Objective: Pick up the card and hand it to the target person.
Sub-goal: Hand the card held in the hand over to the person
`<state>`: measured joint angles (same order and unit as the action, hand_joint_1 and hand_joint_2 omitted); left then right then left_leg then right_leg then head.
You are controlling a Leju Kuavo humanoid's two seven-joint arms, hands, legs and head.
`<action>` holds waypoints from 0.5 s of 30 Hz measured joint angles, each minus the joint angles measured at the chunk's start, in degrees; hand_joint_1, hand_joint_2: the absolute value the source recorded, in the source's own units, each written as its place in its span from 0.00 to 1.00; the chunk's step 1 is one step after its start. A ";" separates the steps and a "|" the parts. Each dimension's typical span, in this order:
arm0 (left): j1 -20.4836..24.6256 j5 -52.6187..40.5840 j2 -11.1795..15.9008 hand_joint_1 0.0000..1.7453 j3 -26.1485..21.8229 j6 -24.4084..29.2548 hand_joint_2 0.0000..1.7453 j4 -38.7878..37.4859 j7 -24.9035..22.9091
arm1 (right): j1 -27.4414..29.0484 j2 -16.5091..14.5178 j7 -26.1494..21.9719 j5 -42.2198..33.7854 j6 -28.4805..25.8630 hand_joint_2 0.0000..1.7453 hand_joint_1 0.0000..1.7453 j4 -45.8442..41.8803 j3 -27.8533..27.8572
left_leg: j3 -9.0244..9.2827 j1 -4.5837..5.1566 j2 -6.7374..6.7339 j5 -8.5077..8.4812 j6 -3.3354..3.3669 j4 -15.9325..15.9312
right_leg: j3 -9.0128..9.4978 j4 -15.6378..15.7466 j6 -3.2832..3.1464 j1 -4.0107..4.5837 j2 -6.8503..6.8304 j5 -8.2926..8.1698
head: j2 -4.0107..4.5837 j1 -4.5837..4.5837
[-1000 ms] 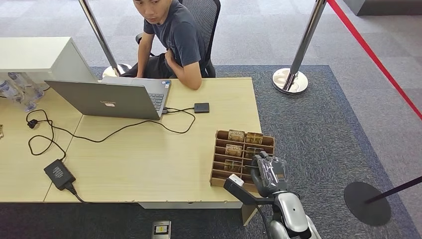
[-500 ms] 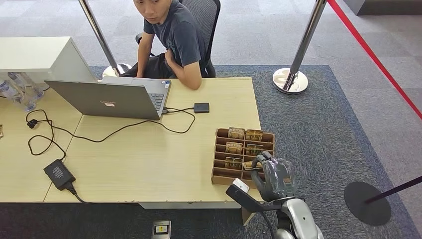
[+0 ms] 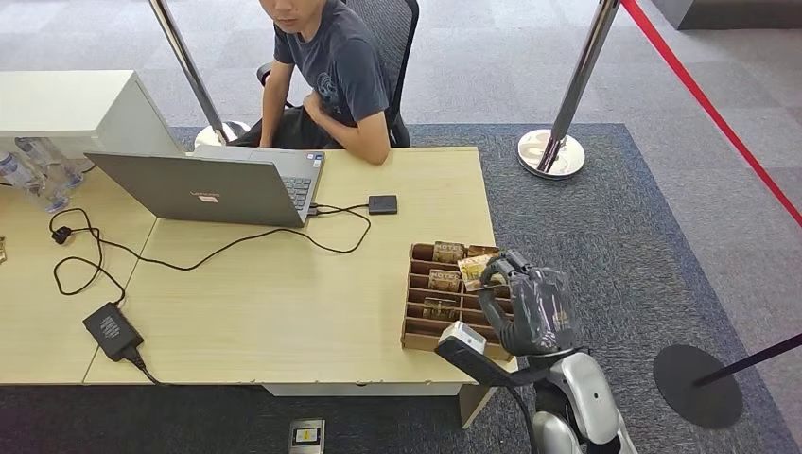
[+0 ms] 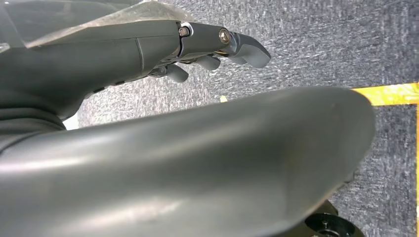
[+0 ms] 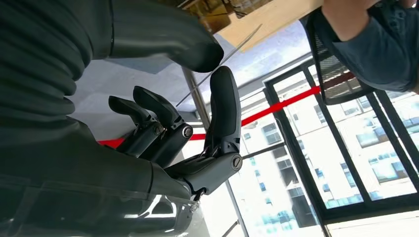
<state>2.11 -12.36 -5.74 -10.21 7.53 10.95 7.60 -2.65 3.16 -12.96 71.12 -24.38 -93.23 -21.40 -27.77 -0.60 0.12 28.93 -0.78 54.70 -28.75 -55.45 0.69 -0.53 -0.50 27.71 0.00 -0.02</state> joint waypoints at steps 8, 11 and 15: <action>0.36 -1.85 -0.10 0.00 0.00 -0.12 0.00 0.00 -0.14 | -14.21 -5.33 -1.08 -3.13 1.56 1.00 1.00 13.37 -3.86 | -0.09 -0.03 -0.03 -0.21 -0.05 0.00 | -0.10 -0.07 -0.07 0.01 0.00 -0.16 | 0.01 0.00; 0.54 -2.62 -0.10 0.00 0.00 -0.23 0.00 0.00 -0.51 | -19.10 -7.39 -0.57 -3.45 1.91 1.00 1.00 18.90 -4.50 | -0.11 -0.03 -0.03 -0.25 -0.05 0.00 | -0.13 -0.09 -0.07 0.01 0.00 -0.19 | 0.00 -0.01; 0.65 -3.35 -0.10 0.00 0.01 -0.61 0.00 0.00 -0.65 | -24.57 -9.43 -0.19 -4.32 1.31 1.00 1.00 26.63 -4.72 | -0.13 -0.02 -0.02 -0.27 -0.05 0.00 | -0.16 -0.09 -0.08 0.01 0.00 -0.23 | 0.01 -0.01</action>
<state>2.76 -15.72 -5.84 -10.20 6.92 10.95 6.95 -27.22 -6.28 -13.15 66.79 -23.08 -66.60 -26.12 -27.90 -0.62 0.10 28.65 -0.83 54.71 -28.92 -55.54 0.61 -0.51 -0.50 27.48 0.01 -0.03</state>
